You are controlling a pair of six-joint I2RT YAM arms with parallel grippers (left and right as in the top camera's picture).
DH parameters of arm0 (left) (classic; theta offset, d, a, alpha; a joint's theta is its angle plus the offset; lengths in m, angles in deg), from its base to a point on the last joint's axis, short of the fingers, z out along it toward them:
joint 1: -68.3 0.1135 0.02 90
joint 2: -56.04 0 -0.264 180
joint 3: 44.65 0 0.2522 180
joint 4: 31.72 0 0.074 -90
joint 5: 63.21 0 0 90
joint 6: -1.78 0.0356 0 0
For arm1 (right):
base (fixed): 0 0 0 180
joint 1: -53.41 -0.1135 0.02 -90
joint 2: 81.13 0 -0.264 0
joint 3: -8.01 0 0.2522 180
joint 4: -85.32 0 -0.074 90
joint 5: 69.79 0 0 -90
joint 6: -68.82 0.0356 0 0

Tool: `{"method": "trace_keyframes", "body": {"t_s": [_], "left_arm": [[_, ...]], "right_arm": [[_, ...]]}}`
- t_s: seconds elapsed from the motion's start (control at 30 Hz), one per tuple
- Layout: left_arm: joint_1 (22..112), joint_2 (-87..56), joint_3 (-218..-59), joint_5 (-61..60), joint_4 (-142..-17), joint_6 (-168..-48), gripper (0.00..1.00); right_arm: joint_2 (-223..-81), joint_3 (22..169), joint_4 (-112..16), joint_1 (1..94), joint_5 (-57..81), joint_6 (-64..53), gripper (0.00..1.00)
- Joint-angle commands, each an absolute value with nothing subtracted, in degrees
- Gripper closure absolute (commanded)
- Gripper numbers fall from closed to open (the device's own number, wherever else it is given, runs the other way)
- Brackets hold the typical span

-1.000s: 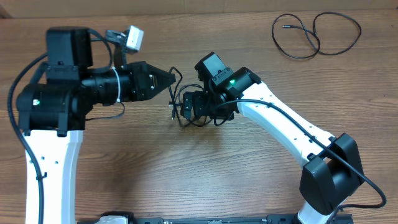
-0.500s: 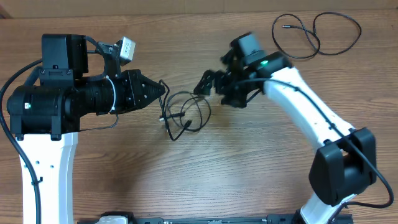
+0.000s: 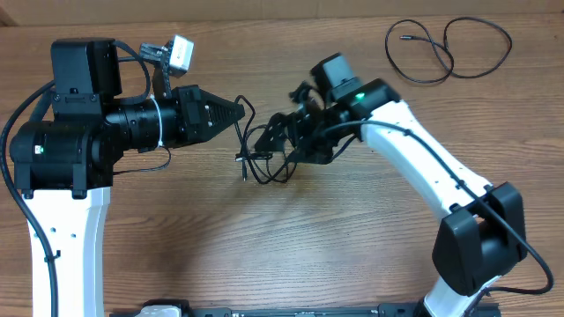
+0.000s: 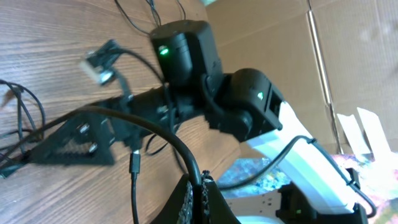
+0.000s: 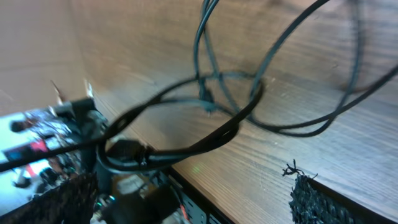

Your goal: Untangle cables

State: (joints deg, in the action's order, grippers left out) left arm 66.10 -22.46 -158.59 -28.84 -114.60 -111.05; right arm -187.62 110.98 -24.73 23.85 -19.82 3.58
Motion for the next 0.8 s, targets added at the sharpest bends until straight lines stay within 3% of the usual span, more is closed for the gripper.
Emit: {"method": "trace_keyframes", "body": {"t_s": [0.0, 0.27, 0.77], "left_arm": [[66.36, -21.76, -159.81, -31.77, -114.19, -112.71, 0.96], [66.34, -21.76, -159.81, -38.13, -114.38, -112.67, 0.96], [66.36, -21.78, -159.81, -30.59, -119.52, -112.27, 0.96]], "right_arm": [[-187.65, 110.63, -24.95, 22.26, -15.84, 2.79, 0.0], [-187.65, 110.63, -26.72, 21.8, -13.31, 5.78, 0.0], [-187.65, 110.63, -29.46, 28.11, -20.98, 6.9, 0.0]]}}
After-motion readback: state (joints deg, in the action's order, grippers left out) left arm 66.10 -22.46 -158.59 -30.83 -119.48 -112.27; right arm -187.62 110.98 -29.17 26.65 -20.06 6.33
